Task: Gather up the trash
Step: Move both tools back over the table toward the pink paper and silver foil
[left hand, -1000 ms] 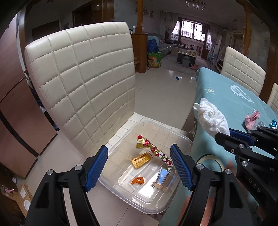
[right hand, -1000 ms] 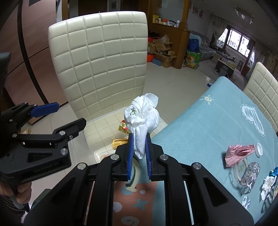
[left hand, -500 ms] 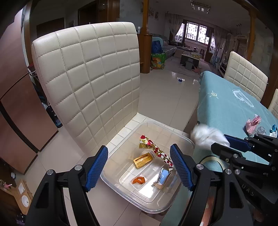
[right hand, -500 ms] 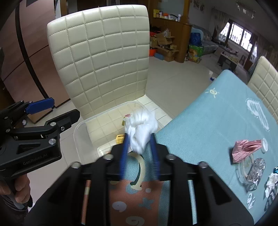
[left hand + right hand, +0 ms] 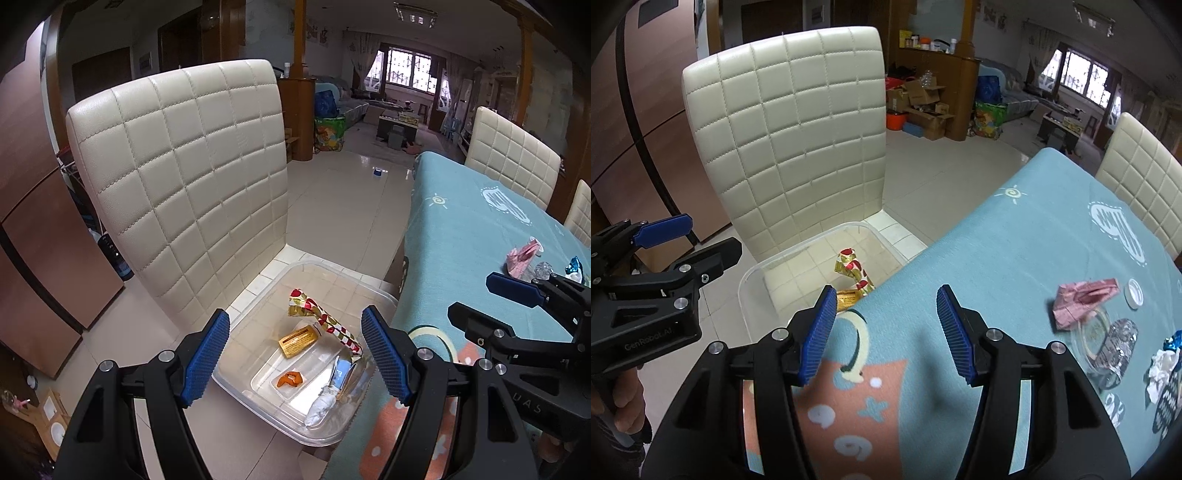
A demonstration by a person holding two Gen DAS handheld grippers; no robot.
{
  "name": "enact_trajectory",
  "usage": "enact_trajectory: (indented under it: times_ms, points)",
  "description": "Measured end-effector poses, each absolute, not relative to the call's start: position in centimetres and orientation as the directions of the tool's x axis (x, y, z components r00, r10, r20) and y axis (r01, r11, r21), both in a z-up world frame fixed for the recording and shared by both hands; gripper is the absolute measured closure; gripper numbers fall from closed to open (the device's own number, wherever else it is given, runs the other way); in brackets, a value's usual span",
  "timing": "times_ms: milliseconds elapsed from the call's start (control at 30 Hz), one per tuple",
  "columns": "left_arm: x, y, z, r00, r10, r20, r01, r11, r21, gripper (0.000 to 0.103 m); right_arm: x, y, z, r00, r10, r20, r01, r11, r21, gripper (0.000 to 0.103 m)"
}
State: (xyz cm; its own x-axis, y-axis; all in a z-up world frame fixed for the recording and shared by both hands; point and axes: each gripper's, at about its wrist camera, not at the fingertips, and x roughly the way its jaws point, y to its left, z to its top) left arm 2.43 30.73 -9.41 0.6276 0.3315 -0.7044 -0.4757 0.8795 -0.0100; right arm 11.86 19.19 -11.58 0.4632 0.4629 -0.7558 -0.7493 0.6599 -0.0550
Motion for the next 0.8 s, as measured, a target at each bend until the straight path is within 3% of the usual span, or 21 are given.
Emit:
enact_trajectory:
  times_ms: [667, 800]
  points:
    - [4.9, 17.5, -5.6, 0.72, 0.236, -0.653, -0.258, 0.964, 0.063, 0.031, 12.1, 4.3, -9.0, 0.63, 0.355, -0.69, -0.563, 0.821, -0.091, 0.044]
    - [6.3, 14.0, -5.3, 0.738, 0.209, -0.642, -0.2, 0.976, 0.088, 0.031, 13.0, 0.4, -9.0, 0.65, 0.324, -0.688, -0.506, 0.859, -0.074, 0.038]
